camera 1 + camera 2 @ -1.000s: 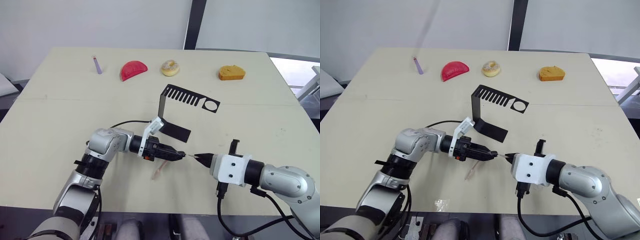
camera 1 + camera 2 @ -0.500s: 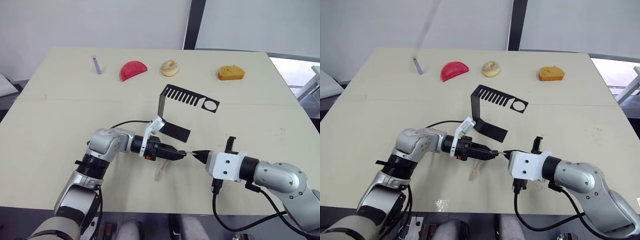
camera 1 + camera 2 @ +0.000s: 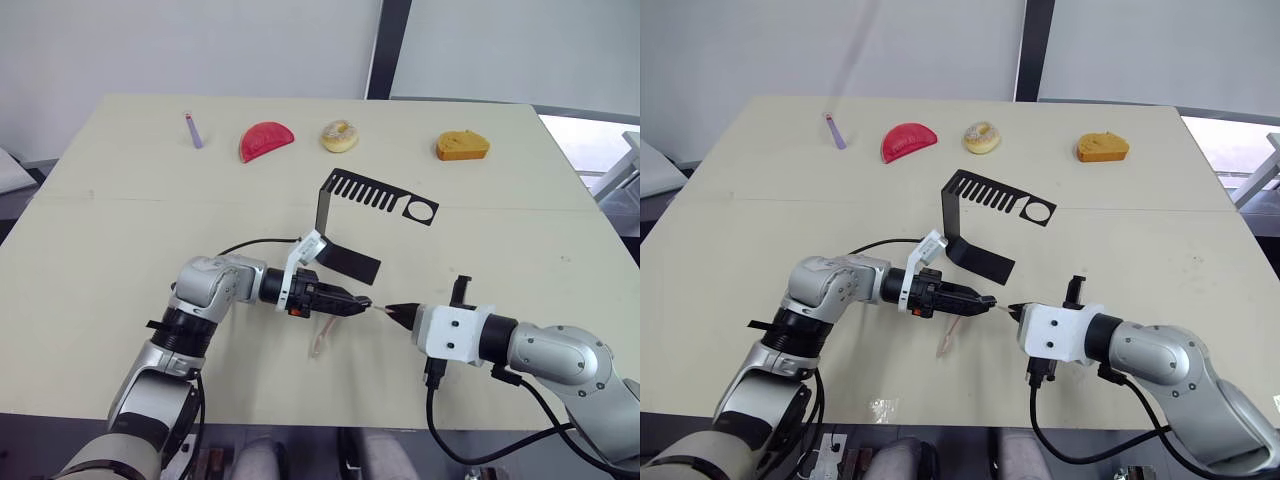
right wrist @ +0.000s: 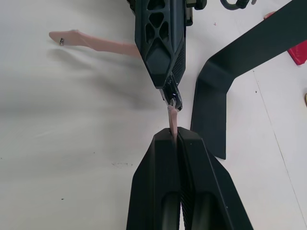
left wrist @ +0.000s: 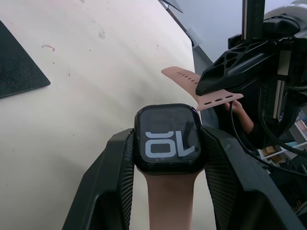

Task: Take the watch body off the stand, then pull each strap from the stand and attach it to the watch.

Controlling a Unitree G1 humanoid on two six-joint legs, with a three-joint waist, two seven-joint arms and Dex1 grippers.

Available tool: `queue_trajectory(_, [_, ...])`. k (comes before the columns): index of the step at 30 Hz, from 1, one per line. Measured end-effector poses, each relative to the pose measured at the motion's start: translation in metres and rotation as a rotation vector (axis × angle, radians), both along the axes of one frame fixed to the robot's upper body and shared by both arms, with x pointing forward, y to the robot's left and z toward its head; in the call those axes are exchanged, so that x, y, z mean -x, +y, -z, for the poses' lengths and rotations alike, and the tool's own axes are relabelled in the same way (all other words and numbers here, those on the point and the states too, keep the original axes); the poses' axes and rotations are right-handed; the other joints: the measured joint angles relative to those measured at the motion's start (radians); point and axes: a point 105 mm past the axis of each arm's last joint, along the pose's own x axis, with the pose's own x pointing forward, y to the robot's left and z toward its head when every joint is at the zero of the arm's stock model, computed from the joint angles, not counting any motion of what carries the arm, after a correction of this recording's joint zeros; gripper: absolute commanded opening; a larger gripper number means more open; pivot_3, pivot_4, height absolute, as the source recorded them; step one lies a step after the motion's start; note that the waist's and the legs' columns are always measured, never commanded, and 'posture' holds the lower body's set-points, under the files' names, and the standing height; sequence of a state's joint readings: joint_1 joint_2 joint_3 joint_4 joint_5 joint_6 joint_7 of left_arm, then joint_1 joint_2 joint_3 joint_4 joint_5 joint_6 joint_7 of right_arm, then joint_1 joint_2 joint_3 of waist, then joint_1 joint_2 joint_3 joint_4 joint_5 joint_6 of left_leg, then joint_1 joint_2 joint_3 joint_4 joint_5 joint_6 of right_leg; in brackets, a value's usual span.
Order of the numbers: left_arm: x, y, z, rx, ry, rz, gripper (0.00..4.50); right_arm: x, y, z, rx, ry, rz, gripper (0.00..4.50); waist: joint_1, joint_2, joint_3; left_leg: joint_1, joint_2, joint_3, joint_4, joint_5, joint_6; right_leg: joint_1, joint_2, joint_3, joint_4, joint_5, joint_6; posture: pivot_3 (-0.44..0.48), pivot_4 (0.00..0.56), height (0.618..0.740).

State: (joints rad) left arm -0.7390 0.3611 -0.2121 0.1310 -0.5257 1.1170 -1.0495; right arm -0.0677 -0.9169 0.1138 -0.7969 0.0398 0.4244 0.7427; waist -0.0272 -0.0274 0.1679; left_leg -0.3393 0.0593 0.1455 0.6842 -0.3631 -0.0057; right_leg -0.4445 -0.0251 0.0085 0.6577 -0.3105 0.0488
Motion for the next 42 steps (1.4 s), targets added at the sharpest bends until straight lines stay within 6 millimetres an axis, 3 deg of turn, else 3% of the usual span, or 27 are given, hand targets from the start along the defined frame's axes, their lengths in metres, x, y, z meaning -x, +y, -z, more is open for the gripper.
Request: queue_trajectory(42, [0.0022,-0.0084,-0.0068,0.048,0.027,-0.013,1.59,-0.0038,-0.0003,-0.0001,0.012,-0.03,0.025,0.0,0.0,0.0,0.0,0.0,0.0,0.0,0.0,0.0,0.0,0.0,0.0,0.0,0.001,0.0,0.0,0.0,0.15,0.737])
